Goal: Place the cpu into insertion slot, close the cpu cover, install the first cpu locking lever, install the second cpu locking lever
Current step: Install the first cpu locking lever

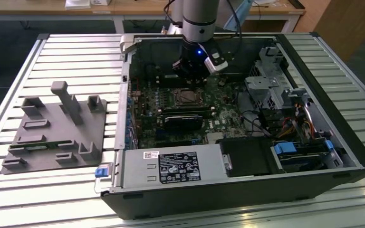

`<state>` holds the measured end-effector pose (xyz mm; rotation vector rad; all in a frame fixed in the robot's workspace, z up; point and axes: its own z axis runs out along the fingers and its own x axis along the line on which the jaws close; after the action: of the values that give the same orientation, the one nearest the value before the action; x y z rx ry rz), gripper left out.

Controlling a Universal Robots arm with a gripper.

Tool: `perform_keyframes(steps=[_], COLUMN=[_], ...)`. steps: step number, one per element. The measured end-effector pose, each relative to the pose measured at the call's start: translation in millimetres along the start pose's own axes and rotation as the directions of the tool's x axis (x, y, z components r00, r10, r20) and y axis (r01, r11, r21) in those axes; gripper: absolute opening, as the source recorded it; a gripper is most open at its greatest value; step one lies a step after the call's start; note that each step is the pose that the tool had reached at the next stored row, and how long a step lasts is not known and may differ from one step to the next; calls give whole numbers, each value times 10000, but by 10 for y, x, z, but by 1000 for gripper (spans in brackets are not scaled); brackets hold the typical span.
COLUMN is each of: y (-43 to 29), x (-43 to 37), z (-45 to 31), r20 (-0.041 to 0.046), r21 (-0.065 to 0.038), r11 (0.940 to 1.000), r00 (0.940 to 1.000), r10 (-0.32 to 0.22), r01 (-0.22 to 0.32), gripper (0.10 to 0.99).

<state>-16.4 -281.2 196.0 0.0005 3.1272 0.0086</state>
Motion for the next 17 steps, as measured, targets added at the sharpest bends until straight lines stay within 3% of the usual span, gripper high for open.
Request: perform_keyframes(steps=[4,9,17], y=[15,12,-5], x=[-10,-10,-10], z=[-32,-180,-189], r20=[35,20,19], r21=[-57,-36,-34], r11=[10000,10000,10000], r00=[10000,10000,10000], r10=[-2,0,-1], r01=[2,1,1], gripper=[106,106,106])
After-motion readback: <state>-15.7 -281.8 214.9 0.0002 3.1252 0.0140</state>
